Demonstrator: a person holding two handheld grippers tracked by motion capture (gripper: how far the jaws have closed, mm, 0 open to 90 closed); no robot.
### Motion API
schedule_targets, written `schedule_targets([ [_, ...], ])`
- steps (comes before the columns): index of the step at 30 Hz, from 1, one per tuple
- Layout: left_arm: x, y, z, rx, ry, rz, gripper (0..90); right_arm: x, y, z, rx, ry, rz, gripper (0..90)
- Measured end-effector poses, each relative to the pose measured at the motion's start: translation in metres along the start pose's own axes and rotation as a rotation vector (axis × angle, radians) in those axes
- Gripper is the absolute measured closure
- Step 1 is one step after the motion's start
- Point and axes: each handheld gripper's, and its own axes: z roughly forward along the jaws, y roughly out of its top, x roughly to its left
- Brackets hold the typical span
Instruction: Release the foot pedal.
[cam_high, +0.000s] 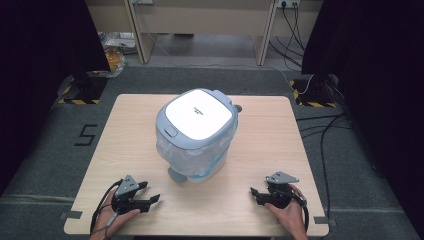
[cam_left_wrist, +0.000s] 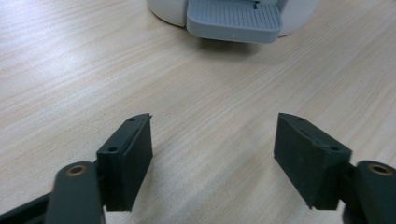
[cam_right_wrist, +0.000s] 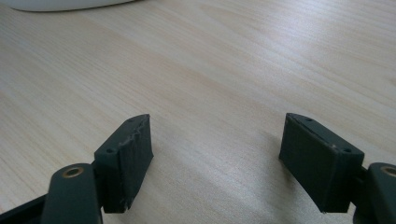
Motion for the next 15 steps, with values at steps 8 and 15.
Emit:
schedule_targets([
  [8, -0.0028, -0.0003, 0.0026, 0.050, 0.040, 0.022, 19.8, 0.0015, 0.0001, 0.0004, 0.007, -0.001, -0.010, 23.3],
  [15, -0.0066, 0.0000, 0.0045, 0.065, 0.055, 0.051, 16.8, 0.0018, 0.0004, 0.0007, 0.011, -0.004, -0.010, 21.2],
])
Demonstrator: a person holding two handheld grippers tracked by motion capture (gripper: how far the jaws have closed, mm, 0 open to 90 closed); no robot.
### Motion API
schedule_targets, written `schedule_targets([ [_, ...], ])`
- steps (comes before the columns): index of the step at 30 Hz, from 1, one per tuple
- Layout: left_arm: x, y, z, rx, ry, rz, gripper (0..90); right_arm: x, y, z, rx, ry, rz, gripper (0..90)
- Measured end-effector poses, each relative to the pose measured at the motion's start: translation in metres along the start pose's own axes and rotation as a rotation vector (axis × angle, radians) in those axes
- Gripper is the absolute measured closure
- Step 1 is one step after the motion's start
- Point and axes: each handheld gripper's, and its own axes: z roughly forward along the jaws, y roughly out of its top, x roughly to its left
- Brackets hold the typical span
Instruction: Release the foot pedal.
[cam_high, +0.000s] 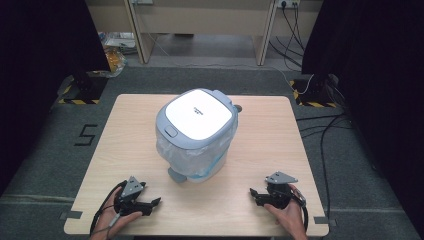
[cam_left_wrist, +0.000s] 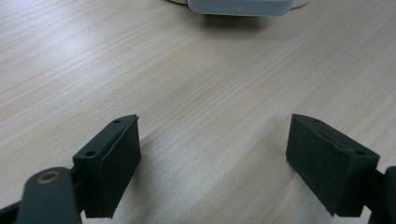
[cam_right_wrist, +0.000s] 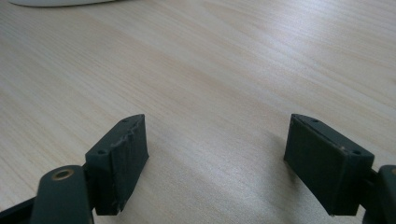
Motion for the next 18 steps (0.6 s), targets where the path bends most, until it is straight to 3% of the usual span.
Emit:
schedule_targets([
  [18, 0.0000, 0.0006, 0.0010, 0.002, 0.005, -0.002, 14.9, 0.0008, 0.0001, 0.0009, 0.003, -0.015, 0.007, 17.9],
])
